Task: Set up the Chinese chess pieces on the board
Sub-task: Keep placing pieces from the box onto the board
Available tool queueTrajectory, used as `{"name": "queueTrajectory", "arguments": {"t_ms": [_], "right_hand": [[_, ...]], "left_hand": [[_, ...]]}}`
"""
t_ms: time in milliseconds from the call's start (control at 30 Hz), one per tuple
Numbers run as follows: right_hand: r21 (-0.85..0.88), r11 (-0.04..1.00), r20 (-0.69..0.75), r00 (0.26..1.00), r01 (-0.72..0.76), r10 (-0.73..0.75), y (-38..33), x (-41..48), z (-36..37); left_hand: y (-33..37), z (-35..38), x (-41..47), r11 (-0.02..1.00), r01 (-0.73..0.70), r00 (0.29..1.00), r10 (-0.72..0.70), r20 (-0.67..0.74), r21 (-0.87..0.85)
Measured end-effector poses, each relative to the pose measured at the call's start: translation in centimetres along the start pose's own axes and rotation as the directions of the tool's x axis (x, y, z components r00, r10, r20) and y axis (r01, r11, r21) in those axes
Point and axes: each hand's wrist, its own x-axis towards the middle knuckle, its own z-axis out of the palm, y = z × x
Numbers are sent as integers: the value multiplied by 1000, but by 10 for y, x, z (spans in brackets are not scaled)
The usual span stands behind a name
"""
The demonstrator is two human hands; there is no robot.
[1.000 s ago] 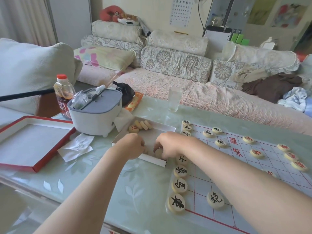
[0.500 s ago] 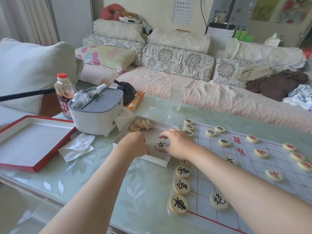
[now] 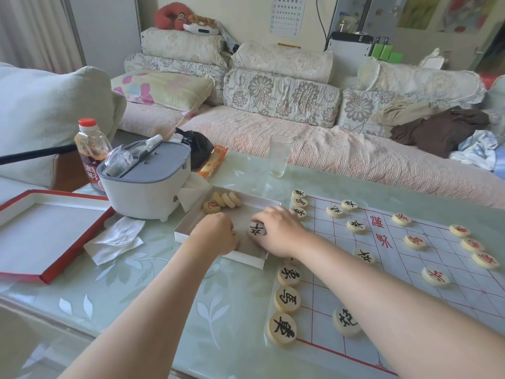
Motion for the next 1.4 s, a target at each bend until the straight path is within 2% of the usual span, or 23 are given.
{"name": "queueTrajectory", "arguments": {"t_ms": [133,233,300,533,700,933,1033,1267,1400], "right_hand": [[100,995,-71,997,-21,28,13,-11,-15],[121,992,-91,994,-42,54,32,-27,-25],[131,989,-87,993,-71,82,47,-40,-31],[181,949,-63,960,-257,272,107,-94,-53],[237,906,-3,933,-350,361,140,-134,-59],[352,872,87,940,-339,331,148,-189,-64],[365,876,98,949,-315,300,142,-209,-63],[435,868,94,971,-239,220,127,-229,-67],[422,884,152,977,-202,151,111,-247,-70]], "left_hand": [[9,2,2,997,-22,998,18,-63,-71],[27,0,3,987,-93,981,68,-182,-133],[44,-2,2,976,-141,972,105,-208,-164],[115,12,-11,916,-327,940,292,-175,-231],[156,31,-19,875,-436,898,439,-32,-209],[176,44,-26,866,-500,853,491,176,2],[171,47,-32,866,-499,840,480,254,14],[175,50,-44,882,-469,855,439,277,51],[178,49,-56,892,-451,874,434,219,36]]}}
